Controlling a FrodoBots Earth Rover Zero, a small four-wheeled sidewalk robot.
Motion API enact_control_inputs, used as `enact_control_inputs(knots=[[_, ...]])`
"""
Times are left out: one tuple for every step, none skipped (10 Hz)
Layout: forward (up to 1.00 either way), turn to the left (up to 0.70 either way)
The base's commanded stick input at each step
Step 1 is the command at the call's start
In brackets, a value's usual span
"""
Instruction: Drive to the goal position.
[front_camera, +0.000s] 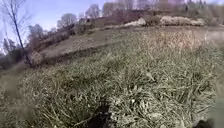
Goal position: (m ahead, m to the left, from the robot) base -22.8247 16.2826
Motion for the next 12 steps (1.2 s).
enact_control_inputs(knots=[[-0.45, 0.0], [-0.45, 0.0], [-0.45, 0.0], [-0.45, 0.0], [-0.45, 0.0], [-0.45, 0.0], [-0.45, 0.0], [-0.45, 0.0], [-0.45, 0.0], [-0.45, 0.0], [-0.45, 0.0], [-0.45, 0.0]])
